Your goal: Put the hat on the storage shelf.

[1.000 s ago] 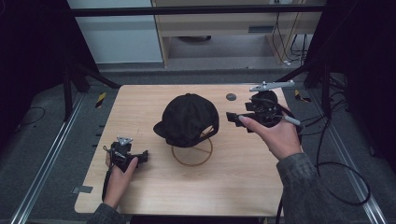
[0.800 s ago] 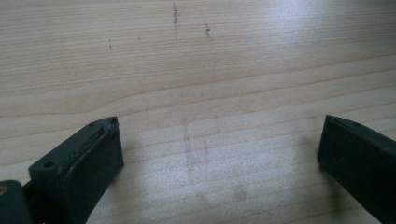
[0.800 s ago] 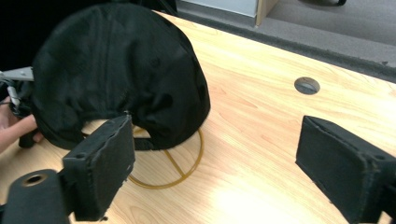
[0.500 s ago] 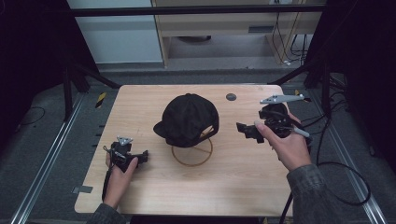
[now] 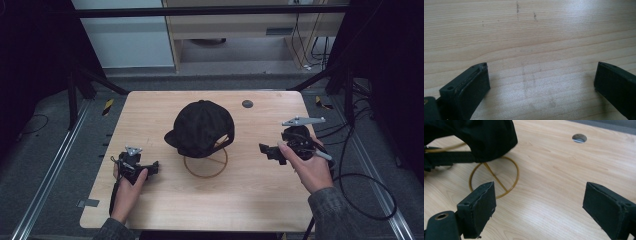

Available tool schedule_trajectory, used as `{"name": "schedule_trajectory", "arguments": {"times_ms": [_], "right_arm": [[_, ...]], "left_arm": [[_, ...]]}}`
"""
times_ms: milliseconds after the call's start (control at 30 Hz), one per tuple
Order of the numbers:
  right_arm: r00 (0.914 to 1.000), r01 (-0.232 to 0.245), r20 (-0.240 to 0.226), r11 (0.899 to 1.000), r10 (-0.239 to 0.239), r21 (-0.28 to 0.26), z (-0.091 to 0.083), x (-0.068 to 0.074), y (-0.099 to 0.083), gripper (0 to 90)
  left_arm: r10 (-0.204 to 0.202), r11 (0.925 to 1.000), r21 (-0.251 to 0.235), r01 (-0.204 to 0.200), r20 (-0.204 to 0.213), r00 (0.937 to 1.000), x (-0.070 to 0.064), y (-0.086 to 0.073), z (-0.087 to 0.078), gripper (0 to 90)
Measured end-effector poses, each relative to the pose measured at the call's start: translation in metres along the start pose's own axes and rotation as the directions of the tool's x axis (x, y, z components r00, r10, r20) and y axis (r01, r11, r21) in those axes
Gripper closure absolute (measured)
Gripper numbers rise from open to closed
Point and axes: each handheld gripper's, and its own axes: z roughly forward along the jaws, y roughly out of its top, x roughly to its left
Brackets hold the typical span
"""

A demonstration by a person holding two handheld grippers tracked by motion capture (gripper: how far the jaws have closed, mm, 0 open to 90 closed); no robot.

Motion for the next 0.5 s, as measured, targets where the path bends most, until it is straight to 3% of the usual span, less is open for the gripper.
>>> {"name": "schedule_trajectory", "arguments": {"times_ms": [500], "right_arm": [[0.9998,-0.02,0.008,0.999,0.019,0.026,0.015,-0.01,-0.029,12.4]], "left_arm": [[0.0,1.0,0.0,0.0,0.0,1.0,0.0,0.0,0.0,0.0]]}}
